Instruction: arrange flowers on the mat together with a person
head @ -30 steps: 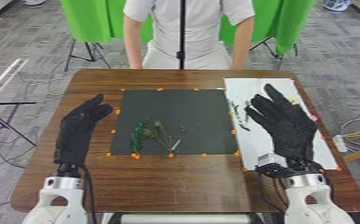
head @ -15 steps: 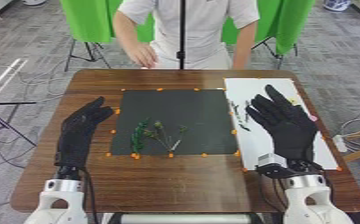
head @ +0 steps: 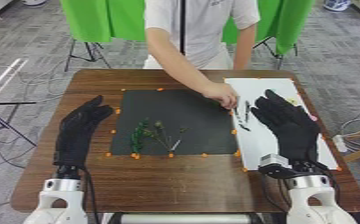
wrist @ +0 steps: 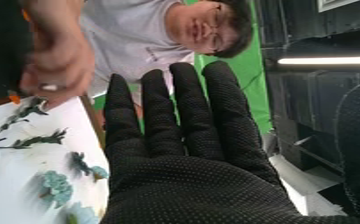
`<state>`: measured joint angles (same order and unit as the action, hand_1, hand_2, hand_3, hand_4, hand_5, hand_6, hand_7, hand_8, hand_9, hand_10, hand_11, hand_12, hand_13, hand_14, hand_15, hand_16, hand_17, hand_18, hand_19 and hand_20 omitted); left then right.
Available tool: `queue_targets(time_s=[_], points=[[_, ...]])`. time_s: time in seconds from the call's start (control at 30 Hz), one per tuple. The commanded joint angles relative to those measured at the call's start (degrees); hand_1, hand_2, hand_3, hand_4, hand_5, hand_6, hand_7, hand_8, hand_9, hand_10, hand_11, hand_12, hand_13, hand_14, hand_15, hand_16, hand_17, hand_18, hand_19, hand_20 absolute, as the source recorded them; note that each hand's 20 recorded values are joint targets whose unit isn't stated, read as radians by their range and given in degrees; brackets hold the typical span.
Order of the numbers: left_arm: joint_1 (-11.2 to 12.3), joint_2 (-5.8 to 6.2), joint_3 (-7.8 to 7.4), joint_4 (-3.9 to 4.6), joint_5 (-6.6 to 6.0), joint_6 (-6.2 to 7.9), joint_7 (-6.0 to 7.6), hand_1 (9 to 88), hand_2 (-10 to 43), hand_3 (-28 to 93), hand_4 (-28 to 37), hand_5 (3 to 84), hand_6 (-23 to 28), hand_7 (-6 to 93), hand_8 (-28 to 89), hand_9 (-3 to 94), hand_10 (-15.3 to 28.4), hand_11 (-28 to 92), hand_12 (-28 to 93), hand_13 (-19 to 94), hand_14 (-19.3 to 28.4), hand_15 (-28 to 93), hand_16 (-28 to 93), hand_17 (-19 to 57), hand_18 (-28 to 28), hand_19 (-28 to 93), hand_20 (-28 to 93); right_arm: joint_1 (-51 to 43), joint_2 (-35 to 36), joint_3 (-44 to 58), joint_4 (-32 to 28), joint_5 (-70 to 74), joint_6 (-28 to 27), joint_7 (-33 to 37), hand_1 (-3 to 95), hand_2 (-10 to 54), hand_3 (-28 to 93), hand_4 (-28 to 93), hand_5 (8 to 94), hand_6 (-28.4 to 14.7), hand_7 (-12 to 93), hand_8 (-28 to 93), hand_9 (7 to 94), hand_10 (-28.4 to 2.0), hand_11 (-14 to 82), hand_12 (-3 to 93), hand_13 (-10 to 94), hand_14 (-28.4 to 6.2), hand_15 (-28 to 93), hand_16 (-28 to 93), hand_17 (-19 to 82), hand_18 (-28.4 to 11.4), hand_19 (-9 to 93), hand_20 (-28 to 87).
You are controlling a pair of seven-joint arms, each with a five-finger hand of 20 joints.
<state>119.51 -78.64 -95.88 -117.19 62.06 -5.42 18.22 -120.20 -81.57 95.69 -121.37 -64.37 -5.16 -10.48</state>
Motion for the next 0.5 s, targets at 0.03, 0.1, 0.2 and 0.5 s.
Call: queue_targets(time_s=[0.03,0.1,0.2,0.5], points=[[-0.27,-0.40,-0.07,0.05,-0.37,0.07,-0.21,24.1,-4.3,68,-20.4,49.2,4.9,11.3,-5,47.9,14.3,18,16,38,19.0,18,4,5.5,13.9,8,17,-0.98,-0.52,-0.54,-0.36,-0.33,1.04,0.27,7.3,4.3,76,-16,48.4,-4.5,6,-7,45.9,-14.4,5.6,13.1,35,-12.5,11,16,22,-13.9,6,30],[0.07,-0.32,-0.27,-0.08,-0.48,0.32,-0.22,24.0,-4.3,68,-20.5,49.3,5.0,11.3,-5,47.9,14.3,18,16,37,19.0,18,4,5.4,13.8,8,17,-0.77,-0.15,-0.71,-0.18,-0.56,0.80,0.60,7.3,4.3,76,-16,48.9,-4.3,6,-7,46.9,-14.2,5.8,13.2,35,-12.4,11,16,22,-14.0,6,30],[0.61,-0.51,-0.67,-0.31,-0.88,0.46,-0.55,23.9,-4.4,68,-20.4,49.3,4.9,11.3,-5,47.9,14.3,18,16,37,18.9,18,4,5.2,13.8,8,17,-0.61,-0.18,-0.82,-0.22,-0.71,0.53,1.07,7.5,4.4,76,-16,49.3,-4.2,6,-7,47.3,-14.2,5.8,13.1,36,-12.4,11,15,22,-14.0,6,30],[0.22,-0.58,-0.40,-0.15,-0.71,0.42,-0.13,23.7,-4.7,68,-20.6,49.2,4.8,11.6,-5,47.9,14.1,18,16,37,18.9,19,4,4.5,13.9,8,17,0.34,0.64,-1.45,0.25,-1.45,-0.20,1.64,10.6,-0.1,76,-16,50.1,-4.2,7,-7,48.1,-14.1,6.1,13.4,36,-12.5,12,15,22,-14.0,6,31]])
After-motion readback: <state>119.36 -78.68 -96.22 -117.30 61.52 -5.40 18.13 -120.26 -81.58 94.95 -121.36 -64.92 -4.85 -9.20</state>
